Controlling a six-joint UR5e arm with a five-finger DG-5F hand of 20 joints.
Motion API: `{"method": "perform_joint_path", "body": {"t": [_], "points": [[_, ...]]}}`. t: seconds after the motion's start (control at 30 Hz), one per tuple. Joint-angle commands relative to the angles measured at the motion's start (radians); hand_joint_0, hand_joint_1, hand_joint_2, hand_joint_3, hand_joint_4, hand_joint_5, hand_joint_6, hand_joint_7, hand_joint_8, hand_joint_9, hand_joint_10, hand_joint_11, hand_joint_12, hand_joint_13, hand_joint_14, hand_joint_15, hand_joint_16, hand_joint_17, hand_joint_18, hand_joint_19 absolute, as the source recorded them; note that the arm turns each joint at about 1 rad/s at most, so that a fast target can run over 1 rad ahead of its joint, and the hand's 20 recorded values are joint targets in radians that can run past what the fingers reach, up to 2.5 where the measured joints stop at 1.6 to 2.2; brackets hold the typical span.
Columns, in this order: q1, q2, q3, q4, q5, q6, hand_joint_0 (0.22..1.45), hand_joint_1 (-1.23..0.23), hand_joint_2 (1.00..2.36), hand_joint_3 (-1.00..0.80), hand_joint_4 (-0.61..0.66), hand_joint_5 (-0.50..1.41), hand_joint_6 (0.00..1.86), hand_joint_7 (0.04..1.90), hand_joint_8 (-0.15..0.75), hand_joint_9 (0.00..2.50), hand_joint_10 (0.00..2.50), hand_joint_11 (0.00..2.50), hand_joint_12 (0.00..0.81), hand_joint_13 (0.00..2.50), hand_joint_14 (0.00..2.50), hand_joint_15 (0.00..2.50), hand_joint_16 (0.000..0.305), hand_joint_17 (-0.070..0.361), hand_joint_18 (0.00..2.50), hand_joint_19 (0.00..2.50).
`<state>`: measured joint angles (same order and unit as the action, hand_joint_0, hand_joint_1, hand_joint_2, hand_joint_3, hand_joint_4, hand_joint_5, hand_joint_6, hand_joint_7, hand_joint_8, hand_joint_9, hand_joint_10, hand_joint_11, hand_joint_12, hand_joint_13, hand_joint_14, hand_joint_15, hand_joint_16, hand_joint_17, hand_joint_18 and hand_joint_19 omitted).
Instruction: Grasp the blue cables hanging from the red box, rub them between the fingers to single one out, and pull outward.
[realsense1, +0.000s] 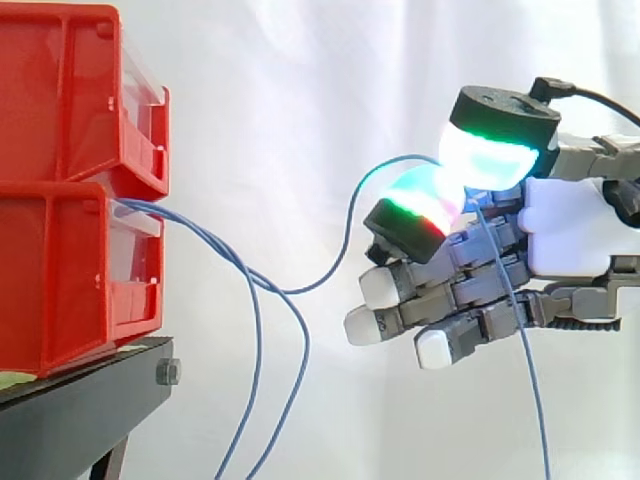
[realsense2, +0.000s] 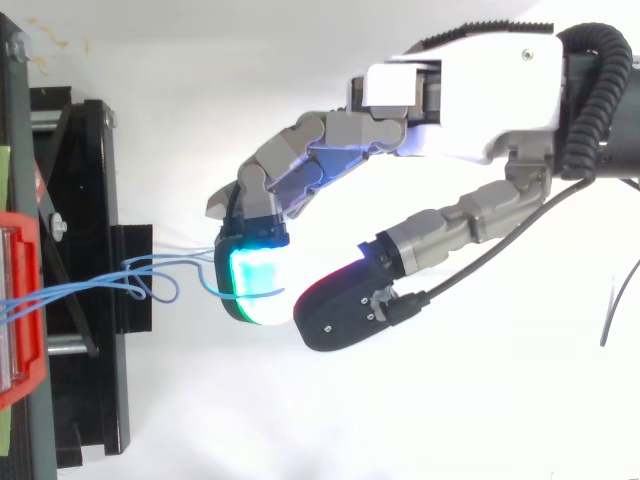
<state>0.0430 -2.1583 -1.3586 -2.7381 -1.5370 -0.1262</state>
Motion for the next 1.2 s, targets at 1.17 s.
{"method": "perform_joint_path", "body": {"t": [1.17], "points": [[0.0, 0.0, 0.001, 0.0, 0.0, -0.001, 0.6, -0.68, 1.02, -0.01, 0.21, -0.15, 0.84, 1.1, 0.317, 0.65, 0.01, 0.32, 0.369, 0.41, 0.0, 0.13, 0.052, 0.116, 0.48, 0.4]]}}
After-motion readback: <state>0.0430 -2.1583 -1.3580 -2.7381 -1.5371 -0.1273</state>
